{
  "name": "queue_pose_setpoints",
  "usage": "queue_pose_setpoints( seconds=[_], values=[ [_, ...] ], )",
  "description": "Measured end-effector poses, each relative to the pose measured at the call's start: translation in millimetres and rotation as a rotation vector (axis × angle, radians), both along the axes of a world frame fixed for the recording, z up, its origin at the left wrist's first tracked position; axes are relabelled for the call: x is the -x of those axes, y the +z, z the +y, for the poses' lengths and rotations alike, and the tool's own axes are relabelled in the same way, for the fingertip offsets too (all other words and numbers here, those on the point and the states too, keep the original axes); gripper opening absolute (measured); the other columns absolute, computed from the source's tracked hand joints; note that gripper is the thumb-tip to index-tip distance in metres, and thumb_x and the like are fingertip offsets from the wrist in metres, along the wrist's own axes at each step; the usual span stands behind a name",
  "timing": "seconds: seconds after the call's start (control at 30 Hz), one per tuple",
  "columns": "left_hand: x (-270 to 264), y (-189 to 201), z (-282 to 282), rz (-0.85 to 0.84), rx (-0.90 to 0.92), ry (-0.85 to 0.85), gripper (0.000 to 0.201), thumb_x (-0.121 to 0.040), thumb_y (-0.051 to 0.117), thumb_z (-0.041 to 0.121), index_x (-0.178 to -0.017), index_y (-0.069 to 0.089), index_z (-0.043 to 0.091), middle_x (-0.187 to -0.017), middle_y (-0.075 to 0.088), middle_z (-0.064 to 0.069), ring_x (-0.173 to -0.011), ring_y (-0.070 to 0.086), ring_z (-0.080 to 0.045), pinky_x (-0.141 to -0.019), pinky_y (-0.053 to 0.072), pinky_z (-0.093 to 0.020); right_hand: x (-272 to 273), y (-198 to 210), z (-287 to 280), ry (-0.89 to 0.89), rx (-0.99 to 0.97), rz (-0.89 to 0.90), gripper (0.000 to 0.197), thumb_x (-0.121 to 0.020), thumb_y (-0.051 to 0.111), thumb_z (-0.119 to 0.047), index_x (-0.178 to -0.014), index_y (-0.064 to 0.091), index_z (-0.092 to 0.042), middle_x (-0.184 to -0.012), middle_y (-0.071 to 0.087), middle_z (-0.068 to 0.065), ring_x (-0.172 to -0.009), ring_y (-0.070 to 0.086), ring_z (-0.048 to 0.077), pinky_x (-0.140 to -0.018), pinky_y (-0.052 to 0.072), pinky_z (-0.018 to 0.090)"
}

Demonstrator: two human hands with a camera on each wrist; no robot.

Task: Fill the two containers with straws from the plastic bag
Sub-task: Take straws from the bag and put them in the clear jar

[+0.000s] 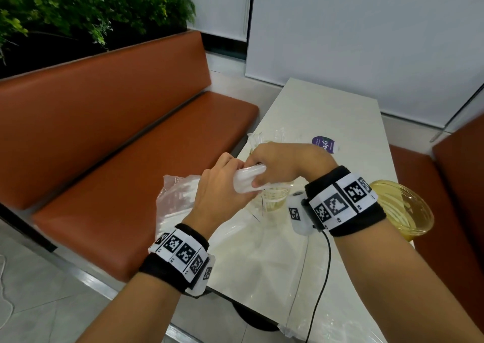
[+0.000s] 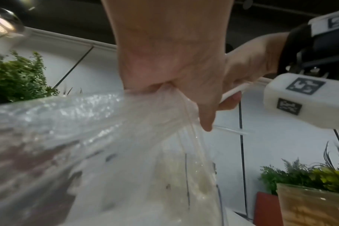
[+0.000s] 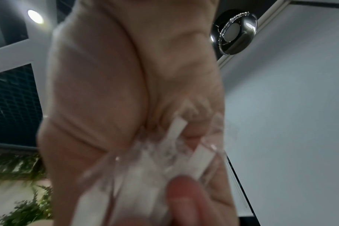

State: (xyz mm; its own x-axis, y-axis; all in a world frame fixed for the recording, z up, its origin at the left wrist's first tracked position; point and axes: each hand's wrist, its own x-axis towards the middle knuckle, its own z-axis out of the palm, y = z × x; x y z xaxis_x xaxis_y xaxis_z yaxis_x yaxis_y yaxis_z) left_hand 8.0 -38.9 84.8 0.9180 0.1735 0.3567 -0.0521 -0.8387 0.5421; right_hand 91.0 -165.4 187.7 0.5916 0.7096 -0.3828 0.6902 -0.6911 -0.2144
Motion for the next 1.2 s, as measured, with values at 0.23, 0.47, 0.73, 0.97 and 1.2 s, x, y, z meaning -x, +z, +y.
queue_pose_setpoints(
  seconds=[0.23, 0.47, 0.73, 0.97, 1.2],
  values=[
    [-11.4, -11.5, 0.2, -0.038, -0.120, 0.006, 0.029, -0.076, 0.080, 0.032, -0.090, 0.063, 0.013, -0.088, 0.050, 0.004, -0.060, 0.052, -0.020, -0.053, 0.043, -0.034, 2.1, -5.8, -4.2, -0.023, -0.137, -0.077, 0.032, -0.082, 0.081, -0.029, -0.112, 0.072, -0.024, -0.099, 0.065, -0.004, -0.084, 0.068, 0.017, -0.069, 0.048, 0.025],
    [-15.8, -17.3, 3.2, -0.022, 0.015, -0.010, 0.019, -0.089, 0.066, 0.024, -0.102, 0.060, 0.011, -0.099, 0.052, 0.004, -0.079, 0.056, -0.019, -0.070, 0.049, -0.035, -4.1, 8.2, -19.8, -0.164, -0.799, -0.190, 0.048, -0.083, 0.064, -0.067, -0.094, 0.077, -0.021, -0.092, 0.073, -0.011, -0.090, 0.066, 0.002, -0.083, 0.052, 0.028],
    [-18.9, -9.4, -7.4, 0.005, 0.130, -0.025, 0.018, -0.099, 0.057, 0.027, -0.100, 0.054, 0.010, -0.094, 0.046, 0.002, -0.070, 0.048, -0.012, -0.066, 0.043, -0.030, 6.7, -33.7, 13.3, -0.384, -1.165, -0.062, 0.048, -0.104, 0.046, -0.045, -0.092, 0.079, -0.013, -0.081, 0.076, -0.008, -0.081, 0.071, 0.003, -0.085, 0.056, 0.025],
    [-24.3, -8.6, -4.7, -0.053, 0.272, -0.023, 0.026, -0.096, 0.058, 0.029, -0.115, 0.057, 0.010, -0.105, 0.057, 0.000, -0.087, 0.056, -0.017, -0.077, 0.050, -0.037, 9.5, -34.2, 19.5, -0.500, -1.637, 0.381, 0.054, -0.078, 0.078, -0.044, -0.123, 0.059, -0.020, -0.105, 0.075, 0.000, -0.102, 0.072, 0.030, -0.094, 0.057, 0.050],
    [-19.0, -7.3, -5.2, -0.005, 0.450, -0.123, 0.061, -0.072, 0.057, 0.026, -0.128, 0.056, 0.002, -0.117, 0.065, -0.007, -0.108, 0.065, -0.026, -0.082, 0.055, -0.032, 28.9, -52.8, 46.1, -0.697, -1.460, 0.256, 0.014, -0.087, 0.076, -0.012, -0.093, 0.063, -0.014, -0.071, 0.068, 0.003, -0.064, 0.068, 0.014, -0.064, 0.058, 0.028]
  ],
)
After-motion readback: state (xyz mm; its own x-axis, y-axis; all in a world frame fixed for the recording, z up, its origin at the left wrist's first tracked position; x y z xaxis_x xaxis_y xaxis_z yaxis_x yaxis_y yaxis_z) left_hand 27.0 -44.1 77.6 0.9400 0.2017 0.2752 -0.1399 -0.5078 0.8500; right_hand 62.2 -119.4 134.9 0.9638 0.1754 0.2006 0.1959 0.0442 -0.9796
